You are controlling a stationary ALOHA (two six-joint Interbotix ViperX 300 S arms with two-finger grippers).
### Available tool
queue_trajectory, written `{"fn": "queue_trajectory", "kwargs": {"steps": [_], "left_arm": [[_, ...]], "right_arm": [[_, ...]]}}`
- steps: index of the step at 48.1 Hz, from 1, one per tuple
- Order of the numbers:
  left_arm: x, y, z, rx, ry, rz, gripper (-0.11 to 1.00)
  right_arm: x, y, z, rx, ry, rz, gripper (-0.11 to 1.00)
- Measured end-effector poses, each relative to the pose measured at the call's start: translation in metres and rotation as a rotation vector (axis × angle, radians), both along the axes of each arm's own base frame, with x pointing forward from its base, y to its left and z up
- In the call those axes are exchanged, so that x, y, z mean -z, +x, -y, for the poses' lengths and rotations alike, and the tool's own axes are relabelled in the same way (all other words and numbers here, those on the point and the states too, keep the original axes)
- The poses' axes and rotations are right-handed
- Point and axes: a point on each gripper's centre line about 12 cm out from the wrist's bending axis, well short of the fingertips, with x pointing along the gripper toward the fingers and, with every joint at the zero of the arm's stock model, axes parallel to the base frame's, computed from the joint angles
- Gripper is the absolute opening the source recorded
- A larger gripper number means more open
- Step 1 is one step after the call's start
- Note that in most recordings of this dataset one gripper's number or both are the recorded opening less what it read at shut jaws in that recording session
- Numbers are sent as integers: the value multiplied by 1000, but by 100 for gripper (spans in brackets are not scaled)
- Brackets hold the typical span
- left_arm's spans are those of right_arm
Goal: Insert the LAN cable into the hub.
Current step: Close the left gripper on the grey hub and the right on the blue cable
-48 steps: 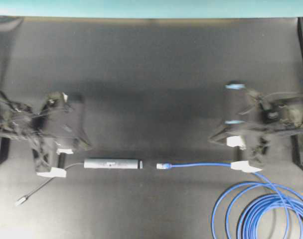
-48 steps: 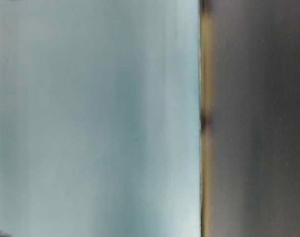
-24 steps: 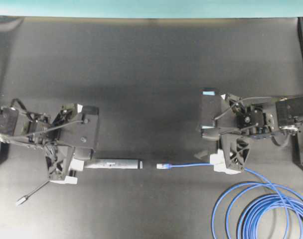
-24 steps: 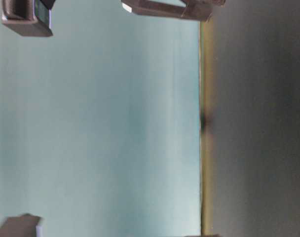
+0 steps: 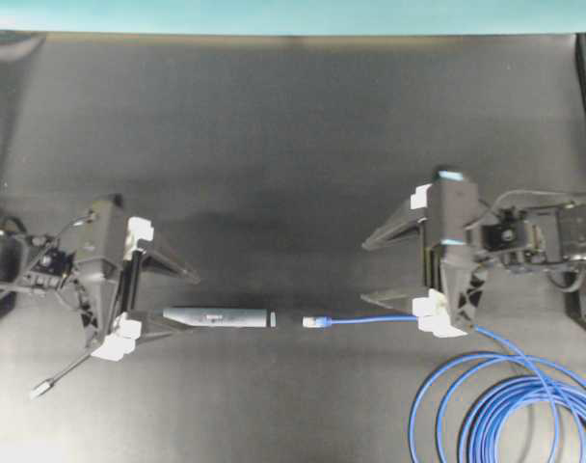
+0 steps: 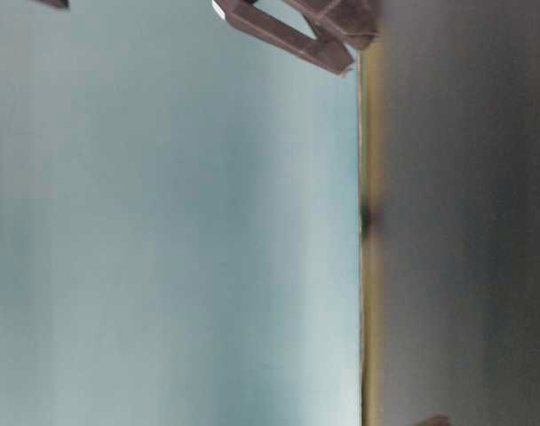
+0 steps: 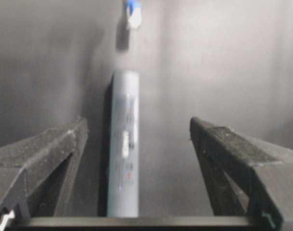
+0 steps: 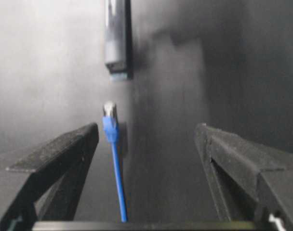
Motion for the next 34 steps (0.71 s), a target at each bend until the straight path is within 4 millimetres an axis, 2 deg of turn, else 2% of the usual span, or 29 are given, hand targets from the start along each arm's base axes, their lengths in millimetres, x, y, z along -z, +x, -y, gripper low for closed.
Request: {"fn": "queue_trajectory", "kwargs": {"steps": [16,34], "left_arm": [[44,6,0,-2,-19,46,81],[67,23,2,4,-19,53,78]], "right_arm": [[0,-6,0,23,38,11,78],[0,-5,0,44,74,20,78]]}}
